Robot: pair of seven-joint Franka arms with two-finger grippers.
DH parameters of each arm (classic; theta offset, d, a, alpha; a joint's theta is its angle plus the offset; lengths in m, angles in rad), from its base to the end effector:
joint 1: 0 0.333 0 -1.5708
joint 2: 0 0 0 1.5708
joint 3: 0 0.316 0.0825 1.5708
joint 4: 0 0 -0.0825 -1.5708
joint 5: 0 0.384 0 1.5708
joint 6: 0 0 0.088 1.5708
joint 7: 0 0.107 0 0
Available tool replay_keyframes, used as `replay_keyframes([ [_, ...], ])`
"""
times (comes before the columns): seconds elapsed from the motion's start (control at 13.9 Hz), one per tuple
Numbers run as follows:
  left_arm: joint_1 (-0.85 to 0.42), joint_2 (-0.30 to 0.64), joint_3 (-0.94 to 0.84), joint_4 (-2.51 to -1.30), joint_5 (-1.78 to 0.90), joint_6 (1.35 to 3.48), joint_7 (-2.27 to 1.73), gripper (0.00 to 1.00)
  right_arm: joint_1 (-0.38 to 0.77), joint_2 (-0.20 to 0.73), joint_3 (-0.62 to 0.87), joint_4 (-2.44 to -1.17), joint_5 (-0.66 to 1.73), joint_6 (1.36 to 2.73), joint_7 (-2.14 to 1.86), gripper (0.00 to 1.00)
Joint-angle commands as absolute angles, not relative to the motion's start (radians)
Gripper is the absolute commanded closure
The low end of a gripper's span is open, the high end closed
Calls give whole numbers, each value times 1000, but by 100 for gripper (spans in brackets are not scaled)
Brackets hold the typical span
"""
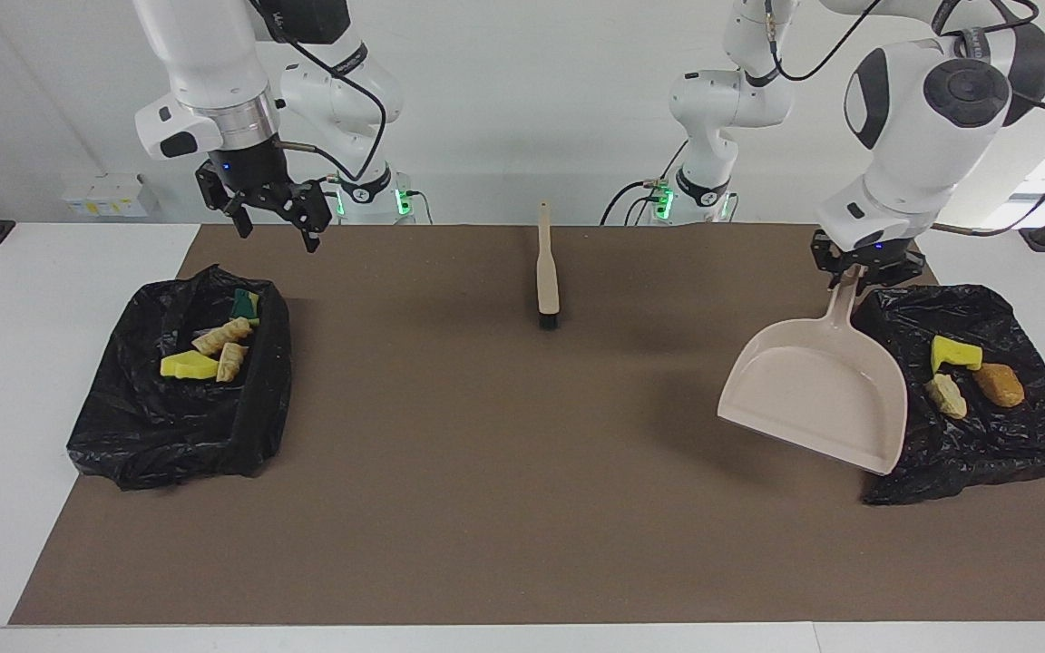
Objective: Sweep and dump trash in bin
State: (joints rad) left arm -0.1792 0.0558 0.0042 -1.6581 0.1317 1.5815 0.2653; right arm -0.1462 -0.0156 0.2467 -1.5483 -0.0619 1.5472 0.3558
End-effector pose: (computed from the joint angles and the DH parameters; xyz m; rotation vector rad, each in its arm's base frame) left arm 0.5589 -0.0847 0.5540 -2.9330 0.6720 0.2082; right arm 0.5456 0.0494 0.6416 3.0550 -0.3951 0.0439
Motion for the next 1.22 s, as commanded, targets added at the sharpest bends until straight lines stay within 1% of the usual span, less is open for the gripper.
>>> replay_keyframes([
  [0.0, -274, 17, 23, -1703, 39, 1595, 59, 100, -72, -3, 164, -1514, -75, 1497, 328, 0],
  [0.22, -363, 2, 21, -1738, -44, 1649, -160, 100, -25, -8, 103, -1514, -61, 1493, 328, 0],
  [0.36, -441, 17, 21, -1750, -55, 1696, -271, 100, -18, -24, 94, -1526, -61, 1491, 284, 0],
  [0.65, -547, 21, 21, -1813, -101, 1839, -406, 100, -15, -35, 40, -1557, -57, 1494, 201, 0],
  [0.79, -616, 90, 23, -1813, -107, 1891, -449, 100, -15, -38, 37, -1566, -55, 1493, 175, 0],
  [0.93, -672, 176, 23, -1813, -109, 2006, -529, 100, -15, -38, 37, -1566, -37, 1491, 172, 0],
  [1.15, -704, 268, 21, -1815, -112, 2140, -587, 100, -17, -38, 37, -1568, -20, 1493, 169, 0],
])
